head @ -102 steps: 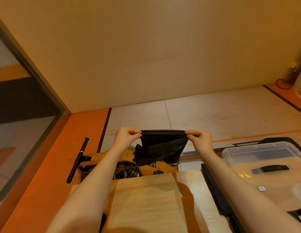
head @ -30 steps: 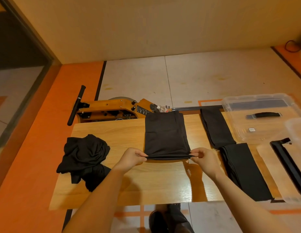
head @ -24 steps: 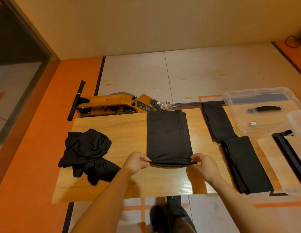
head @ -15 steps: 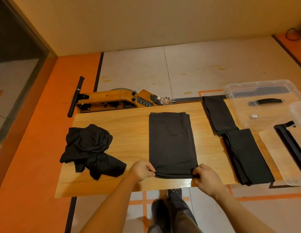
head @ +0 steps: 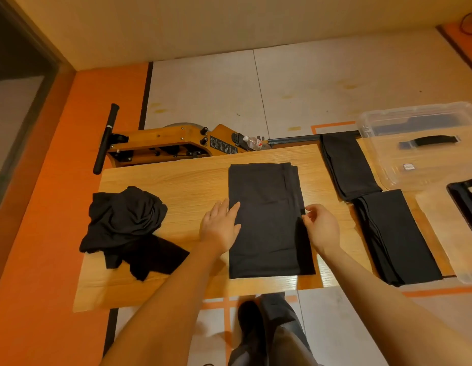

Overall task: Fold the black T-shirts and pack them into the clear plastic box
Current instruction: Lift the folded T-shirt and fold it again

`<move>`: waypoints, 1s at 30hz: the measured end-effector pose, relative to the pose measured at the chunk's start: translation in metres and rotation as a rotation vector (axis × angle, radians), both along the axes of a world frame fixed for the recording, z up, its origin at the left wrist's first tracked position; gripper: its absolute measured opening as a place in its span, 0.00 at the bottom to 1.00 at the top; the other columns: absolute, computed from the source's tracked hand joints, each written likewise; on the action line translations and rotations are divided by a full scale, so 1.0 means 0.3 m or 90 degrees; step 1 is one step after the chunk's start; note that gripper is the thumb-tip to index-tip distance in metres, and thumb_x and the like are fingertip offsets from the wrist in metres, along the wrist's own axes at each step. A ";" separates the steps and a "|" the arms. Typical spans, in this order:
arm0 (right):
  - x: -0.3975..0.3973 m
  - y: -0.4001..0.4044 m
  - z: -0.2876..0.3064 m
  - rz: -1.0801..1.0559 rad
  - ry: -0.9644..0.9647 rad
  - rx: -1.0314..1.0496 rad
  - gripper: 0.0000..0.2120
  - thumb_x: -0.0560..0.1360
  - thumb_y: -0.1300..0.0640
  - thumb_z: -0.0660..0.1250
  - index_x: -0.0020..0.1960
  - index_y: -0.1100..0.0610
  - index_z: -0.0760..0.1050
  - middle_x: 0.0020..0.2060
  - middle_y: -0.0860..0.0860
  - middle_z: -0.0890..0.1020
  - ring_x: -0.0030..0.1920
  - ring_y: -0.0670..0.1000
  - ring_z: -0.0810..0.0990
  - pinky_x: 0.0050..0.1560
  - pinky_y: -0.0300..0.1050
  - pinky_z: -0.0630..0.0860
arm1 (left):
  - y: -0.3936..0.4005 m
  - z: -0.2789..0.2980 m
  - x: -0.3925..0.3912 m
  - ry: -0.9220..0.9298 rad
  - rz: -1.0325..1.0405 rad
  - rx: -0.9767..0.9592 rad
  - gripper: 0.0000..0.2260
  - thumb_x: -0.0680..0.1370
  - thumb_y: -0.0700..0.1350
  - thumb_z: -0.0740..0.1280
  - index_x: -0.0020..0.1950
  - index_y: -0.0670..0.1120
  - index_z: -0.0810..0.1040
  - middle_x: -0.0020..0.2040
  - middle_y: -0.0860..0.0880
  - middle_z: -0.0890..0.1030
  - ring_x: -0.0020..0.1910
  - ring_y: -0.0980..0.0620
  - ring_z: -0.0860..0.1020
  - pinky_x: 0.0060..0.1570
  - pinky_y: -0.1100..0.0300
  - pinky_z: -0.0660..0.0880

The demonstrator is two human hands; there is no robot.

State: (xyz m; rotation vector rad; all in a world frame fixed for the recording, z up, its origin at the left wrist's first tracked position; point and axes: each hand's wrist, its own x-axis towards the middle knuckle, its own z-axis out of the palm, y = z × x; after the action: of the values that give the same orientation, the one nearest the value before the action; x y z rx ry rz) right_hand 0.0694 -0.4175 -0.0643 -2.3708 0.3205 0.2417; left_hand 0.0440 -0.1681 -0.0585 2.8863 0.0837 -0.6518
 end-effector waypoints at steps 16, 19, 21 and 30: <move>0.302 0.125 -0.062 -0.112 0.025 0.090 0.22 0.76 0.55 0.71 0.67 0.60 0.70 0.49 0.51 0.79 0.50 0.51 0.79 0.48 0.42 0.70 | -0.050 -0.095 0.170 -0.022 -0.038 0.021 0.29 0.81 0.62 0.50 0.79 0.57 0.42 0.80 0.46 0.41 0.78 0.43 0.40 0.74 0.44 0.46; 0.309 0.125 -0.071 -0.114 0.025 0.076 0.18 0.76 0.58 0.70 0.64 0.61 0.72 0.46 0.50 0.77 0.48 0.51 0.77 0.47 0.42 0.69 | -0.056 -0.101 0.185 -0.019 -0.035 0.013 0.29 0.81 0.62 0.50 0.79 0.57 0.41 0.80 0.47 0.40 0.78 0.43 0.39 0.74 0.44 0.45; 0.311 0.117 -0.076 -0.122 0.016 0.079 0.17 0.77 0.59 0.69 0.64 0.61 0.73 0.46 0.49 0.78 0.48 0.51 0.78 0.47 0.42 0.70 | -0.057 -0.106 0.193 -0.023 -0.029 0.009 0.29 0.81 0.62 0.50 0.78 0.57 0.41 0.80 0.47 0.40 0.78 0.44 0.39 0.74 0.45 0.44; 0.283 0.088 -0.099 -0.076 -0.154 -0.102 0.20 0.76 0.59 0.69 0.66 0.60 0.72 0.59 0.56 0.77 0.61 0.56 0.75 0.61 0.50 0.72 | -0.059 -0.150 0.198 -0.072 -0.009 0.030 0.30 0.81 0.62 0.50 0.79 0.56 0.41 0.79 0.47 0.39 0.78 0.44 0.39 0.74 0.45 0.44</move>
State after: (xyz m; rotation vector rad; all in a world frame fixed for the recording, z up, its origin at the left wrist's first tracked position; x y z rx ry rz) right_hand 0.1543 -0.3911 -0.0940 -2.4940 0.3747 -0.1320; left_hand 0.1035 -0.1858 -0.1036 2.9648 0.0654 -0.4941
